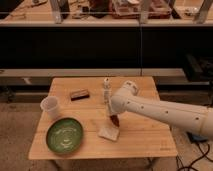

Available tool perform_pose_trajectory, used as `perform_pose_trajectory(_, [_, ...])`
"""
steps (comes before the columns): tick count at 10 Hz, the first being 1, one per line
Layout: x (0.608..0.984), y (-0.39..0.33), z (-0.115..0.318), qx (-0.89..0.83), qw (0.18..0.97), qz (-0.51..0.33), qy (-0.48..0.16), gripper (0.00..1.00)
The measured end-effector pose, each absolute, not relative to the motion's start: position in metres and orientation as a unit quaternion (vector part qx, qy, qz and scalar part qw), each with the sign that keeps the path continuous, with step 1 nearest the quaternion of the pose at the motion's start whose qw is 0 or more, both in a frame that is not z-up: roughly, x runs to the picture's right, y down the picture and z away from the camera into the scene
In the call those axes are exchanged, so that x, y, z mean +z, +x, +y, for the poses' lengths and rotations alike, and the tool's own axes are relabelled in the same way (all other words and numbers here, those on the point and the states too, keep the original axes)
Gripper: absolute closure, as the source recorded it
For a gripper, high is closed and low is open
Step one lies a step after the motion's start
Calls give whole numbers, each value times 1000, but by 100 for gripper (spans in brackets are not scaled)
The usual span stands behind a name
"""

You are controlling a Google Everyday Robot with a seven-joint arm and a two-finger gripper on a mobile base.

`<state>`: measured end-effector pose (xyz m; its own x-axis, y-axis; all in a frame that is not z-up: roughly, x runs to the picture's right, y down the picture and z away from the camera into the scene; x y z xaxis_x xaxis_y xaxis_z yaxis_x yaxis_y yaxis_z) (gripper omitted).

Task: Place the pepper on the white sponge

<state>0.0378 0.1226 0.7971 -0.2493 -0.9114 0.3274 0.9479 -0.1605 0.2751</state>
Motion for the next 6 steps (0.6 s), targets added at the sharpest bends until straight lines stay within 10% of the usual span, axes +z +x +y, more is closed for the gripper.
perform_pose_trajectory(6, [736,20,167,-819,516,-247,48,63])
